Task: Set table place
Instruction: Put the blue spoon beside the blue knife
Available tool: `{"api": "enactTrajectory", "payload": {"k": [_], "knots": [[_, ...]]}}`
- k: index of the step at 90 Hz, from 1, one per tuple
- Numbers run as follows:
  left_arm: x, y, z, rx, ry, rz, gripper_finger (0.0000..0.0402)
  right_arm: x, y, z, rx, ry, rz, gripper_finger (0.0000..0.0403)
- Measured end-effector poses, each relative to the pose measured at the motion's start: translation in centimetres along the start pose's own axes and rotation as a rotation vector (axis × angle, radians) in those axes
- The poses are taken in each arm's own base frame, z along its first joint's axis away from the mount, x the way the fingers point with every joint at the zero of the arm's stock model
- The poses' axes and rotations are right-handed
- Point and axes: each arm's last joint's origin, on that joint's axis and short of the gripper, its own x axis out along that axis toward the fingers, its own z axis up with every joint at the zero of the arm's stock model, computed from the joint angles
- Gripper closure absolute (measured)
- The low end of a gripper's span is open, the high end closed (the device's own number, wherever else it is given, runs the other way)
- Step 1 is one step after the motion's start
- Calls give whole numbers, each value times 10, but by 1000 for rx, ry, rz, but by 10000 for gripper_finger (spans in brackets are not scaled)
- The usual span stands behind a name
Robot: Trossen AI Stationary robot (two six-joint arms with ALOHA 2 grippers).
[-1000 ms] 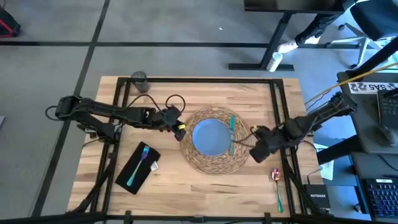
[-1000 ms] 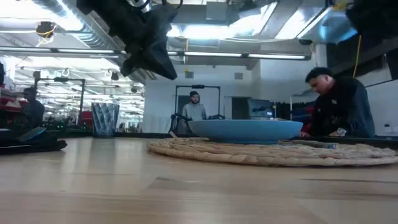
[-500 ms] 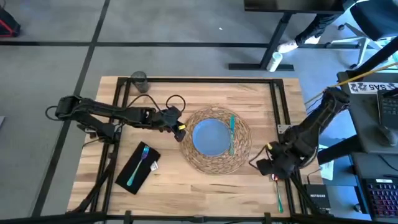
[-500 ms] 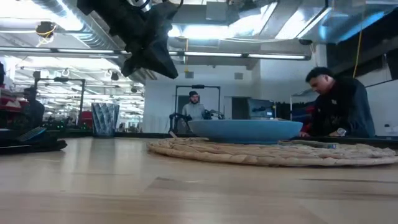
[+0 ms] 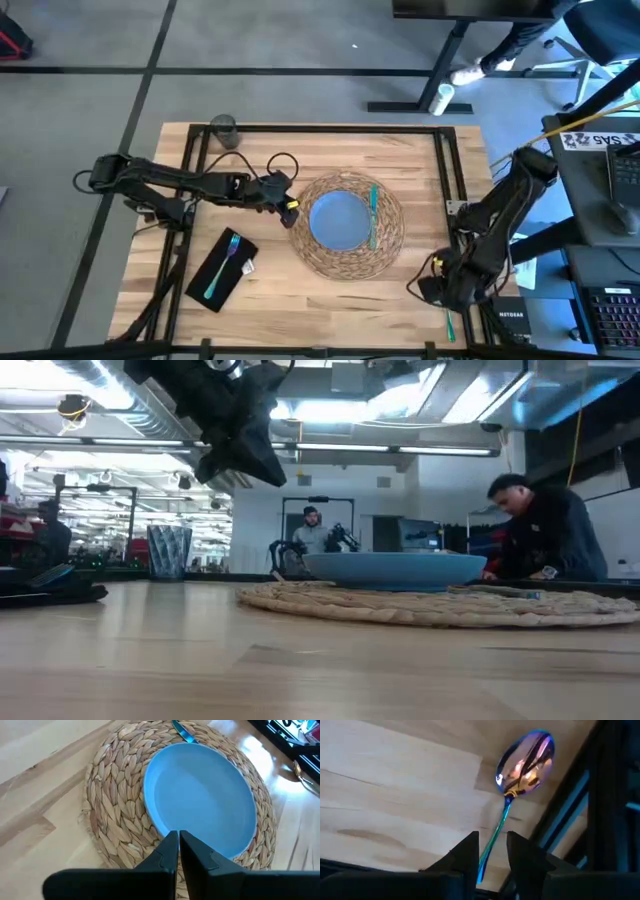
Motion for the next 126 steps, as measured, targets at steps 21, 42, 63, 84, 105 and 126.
{"api": "enactTrajectory", "payload": {"k": [21, 42, 63, 84, 105, 126], "knots": [[0, 0, 0, -6, 0, 0, 402, 22, 11, -6, 12, -7, -36, 315], [0, 0, -1, -5, 5, 3, 402, 40, 14, -4, 31, -38, -148, 315], [0, 0, -1, -5, 5, 3, 402, 46, 9, -2, 67, -66, -236, 315], [0, 0, -1, 10, 6, 4, 402, 51, 10, -3, 71, -24, -270, 315], [0, 1, -1, 23, 11, 7, 402, 51, 12, -5, 52, -7, -248, 315], [0, 0, -1, 23, 16, 1, 402, 43, 17, -12, 56, -1, -231, 315]]}}
